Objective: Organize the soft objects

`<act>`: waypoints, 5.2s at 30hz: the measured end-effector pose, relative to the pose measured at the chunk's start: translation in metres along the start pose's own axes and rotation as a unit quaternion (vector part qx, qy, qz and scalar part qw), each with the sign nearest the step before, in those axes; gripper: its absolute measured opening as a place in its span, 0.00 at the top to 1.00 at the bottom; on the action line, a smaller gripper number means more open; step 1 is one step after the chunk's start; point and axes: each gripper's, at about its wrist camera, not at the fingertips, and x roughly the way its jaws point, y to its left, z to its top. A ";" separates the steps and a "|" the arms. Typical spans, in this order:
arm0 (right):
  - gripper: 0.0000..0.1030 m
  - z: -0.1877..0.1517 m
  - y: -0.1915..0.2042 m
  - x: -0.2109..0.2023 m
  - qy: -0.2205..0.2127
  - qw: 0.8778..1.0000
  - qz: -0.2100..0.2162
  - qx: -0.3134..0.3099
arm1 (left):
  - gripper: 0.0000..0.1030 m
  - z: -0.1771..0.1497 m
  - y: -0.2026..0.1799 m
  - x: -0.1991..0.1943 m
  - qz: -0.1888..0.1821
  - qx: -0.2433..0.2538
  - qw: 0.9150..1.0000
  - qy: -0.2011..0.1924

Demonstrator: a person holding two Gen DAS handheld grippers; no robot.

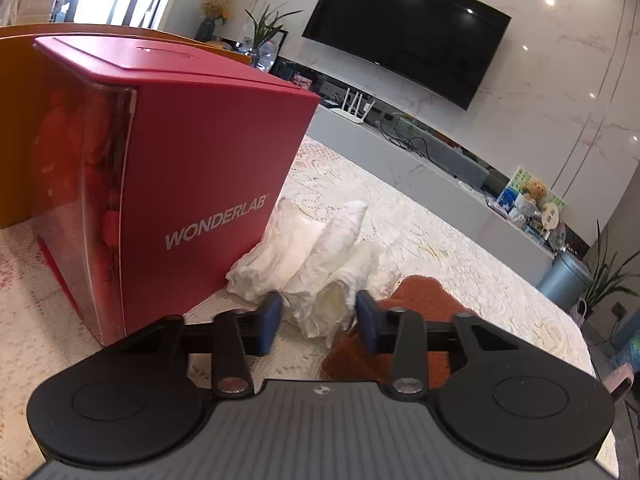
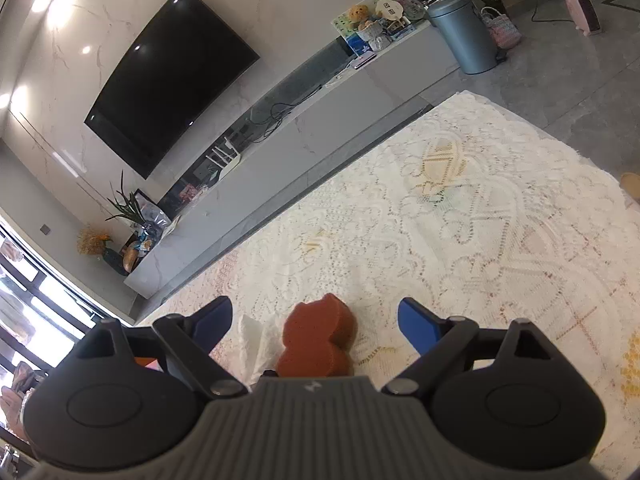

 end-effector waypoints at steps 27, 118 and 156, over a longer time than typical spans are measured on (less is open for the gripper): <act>0.22 -0.005 -0.006 0.005 0.019 1.000 -0.002 0.008 | 0.58 0.028 0.031 -0.072 -0.074 0.137 0.965 0.214; 0.22 -0.029 0.151 -0.019 -0.047 0.993 0.088 -0.057 | 0.87 0.234 0.088 -0.115 -0.218 0.252 0.937 0.105; 0.03 -0.186 0.313 -0.019 -0.076 0.947 -0.129 -0.284 | 0.09 0.256 0.189 -0.136 -0.105 0.260 0.960 0.020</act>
